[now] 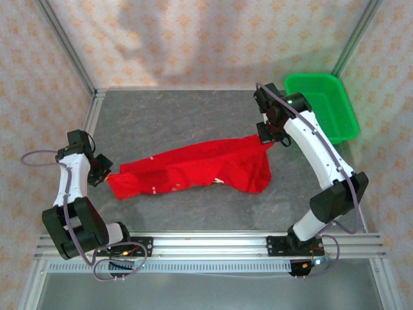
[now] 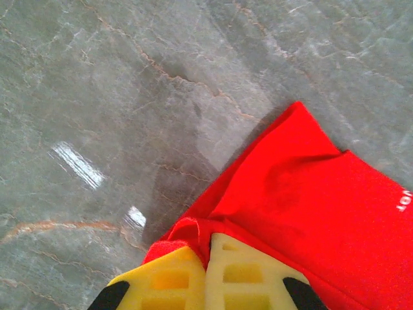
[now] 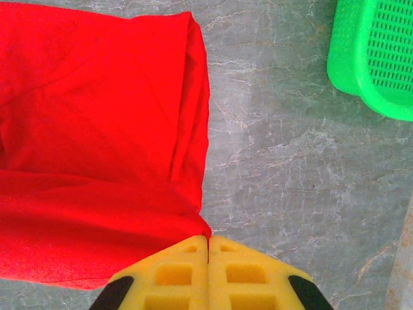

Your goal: Fold and stack the t-shirts

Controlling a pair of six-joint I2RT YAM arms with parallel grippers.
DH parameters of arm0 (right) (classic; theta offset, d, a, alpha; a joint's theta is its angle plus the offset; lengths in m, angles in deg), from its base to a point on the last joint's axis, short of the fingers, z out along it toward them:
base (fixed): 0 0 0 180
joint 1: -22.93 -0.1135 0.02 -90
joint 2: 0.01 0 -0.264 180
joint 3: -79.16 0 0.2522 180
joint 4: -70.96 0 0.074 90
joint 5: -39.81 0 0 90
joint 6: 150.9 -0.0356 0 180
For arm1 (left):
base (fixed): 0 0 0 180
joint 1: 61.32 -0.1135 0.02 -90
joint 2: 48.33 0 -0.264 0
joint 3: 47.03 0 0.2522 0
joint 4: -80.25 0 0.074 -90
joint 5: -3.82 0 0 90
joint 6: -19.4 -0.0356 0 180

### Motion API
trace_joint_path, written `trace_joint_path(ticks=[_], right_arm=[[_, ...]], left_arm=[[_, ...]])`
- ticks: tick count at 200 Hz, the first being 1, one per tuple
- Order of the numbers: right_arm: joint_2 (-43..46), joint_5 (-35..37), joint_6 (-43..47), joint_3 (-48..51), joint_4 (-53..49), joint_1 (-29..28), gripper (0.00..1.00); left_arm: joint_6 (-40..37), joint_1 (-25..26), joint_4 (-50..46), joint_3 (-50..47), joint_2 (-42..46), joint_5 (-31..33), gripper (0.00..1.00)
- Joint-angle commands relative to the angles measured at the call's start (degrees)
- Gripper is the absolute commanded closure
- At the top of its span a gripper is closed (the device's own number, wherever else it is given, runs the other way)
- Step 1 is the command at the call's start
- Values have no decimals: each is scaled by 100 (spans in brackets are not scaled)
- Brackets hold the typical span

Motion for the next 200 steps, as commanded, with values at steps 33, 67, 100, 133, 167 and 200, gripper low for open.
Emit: trace_joint_path(ticks=[33,67,100,133,167,200], right_arm=[[-234,473,130,162,-112,-15,100],[45,584,-27,326,-292,-16,100],[691,307,-471,634,-464,-13,100],[1541,-149,-1044,1186,-411,-4,100],[1843,-535,-1328,1815,-360,-1,100],[1705,-427,-1314,2121,-229,-6,100]], left_arm=[[-307,18,294,-153,-459,382,100],[-339,11,54,-63,-95,287,100],[-15,7,-347,-135,818,-186,100],[333,7,-765,-259,1682,-505,100],[697,7,-897,-775,2099,-382,100],[1081,34,-882,-1013,2232,30,100]])
